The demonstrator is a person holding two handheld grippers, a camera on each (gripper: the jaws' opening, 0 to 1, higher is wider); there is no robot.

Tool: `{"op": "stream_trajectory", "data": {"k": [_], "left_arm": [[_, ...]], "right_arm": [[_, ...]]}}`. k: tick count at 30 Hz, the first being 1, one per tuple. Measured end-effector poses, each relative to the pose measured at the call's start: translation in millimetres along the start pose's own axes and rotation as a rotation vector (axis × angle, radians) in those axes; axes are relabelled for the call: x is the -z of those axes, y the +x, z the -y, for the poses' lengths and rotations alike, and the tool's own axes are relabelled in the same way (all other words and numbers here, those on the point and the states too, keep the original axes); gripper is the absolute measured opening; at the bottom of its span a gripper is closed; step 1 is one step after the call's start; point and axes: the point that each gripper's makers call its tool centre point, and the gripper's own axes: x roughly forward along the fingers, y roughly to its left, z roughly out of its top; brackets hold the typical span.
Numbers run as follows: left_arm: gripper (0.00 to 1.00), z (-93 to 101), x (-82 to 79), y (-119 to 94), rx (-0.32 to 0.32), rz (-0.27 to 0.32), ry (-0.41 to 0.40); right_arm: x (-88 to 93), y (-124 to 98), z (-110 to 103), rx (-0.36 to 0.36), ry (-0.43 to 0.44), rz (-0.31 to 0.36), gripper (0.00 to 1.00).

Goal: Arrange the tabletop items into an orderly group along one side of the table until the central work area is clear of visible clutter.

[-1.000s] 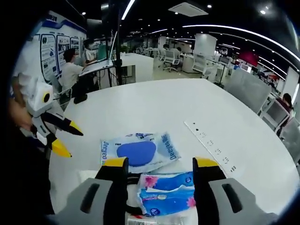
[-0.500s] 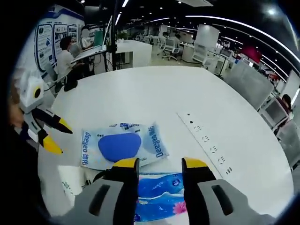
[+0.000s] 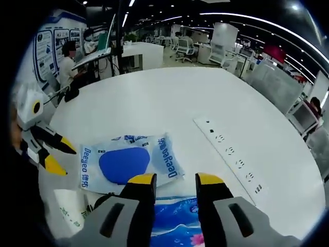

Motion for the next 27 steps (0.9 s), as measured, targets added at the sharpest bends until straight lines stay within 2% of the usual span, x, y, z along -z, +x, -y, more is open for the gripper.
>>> {"op": "stream_trajectory", "data": {"k": [7,11,15,17,19,22,24,27], "left_arm": [[0.39,-5.7,2.8,13.7,0.016,-0.015,-0.039],[0.38,-8.5,0.2,19.2,0.023,-0.014,-0.051],[0.36,-9.6,2.7,24.3,0.028,-0.025,-0.070],[0.36,-10.8,3.7,26.2,0.025,-0.026,-0.070],[0.36,-13.1,5.1,27.5,0.022,-0.034,-0.073],[0.33,-14.4,4.3,29.2,0.032,-0.027,-0.107],[0.29,-14.0,3.3,31.0,0.041,-0.021,-0.113],[0.27,-14.8,5.3,34.4,0.042,-0.033,-0.130]], "right_arm": [[4.8,14.8,2.7,-0.012,0.060,-0.004,0.29],[1.8,25.4,7.6,-0.017,0.058,0.002,0.28],[-0.4,24.2,10.9,0.006,0.084,0.018,0.28],[-2.3,31.2,10.0,-0.011,0.118,0.026,0.28],[-1.1,34.0,8.5,-0.018,0.115,0.023,0.28],[0.6,43.8,-3.9,-0.095,0.118,0.015,0.26],[4.7,47.7,-3.2,-0.081,0.100,-0.004,0.25],[8.4,54.4,-5.5,-0.081,0.095,-0.014,0.21]]}}
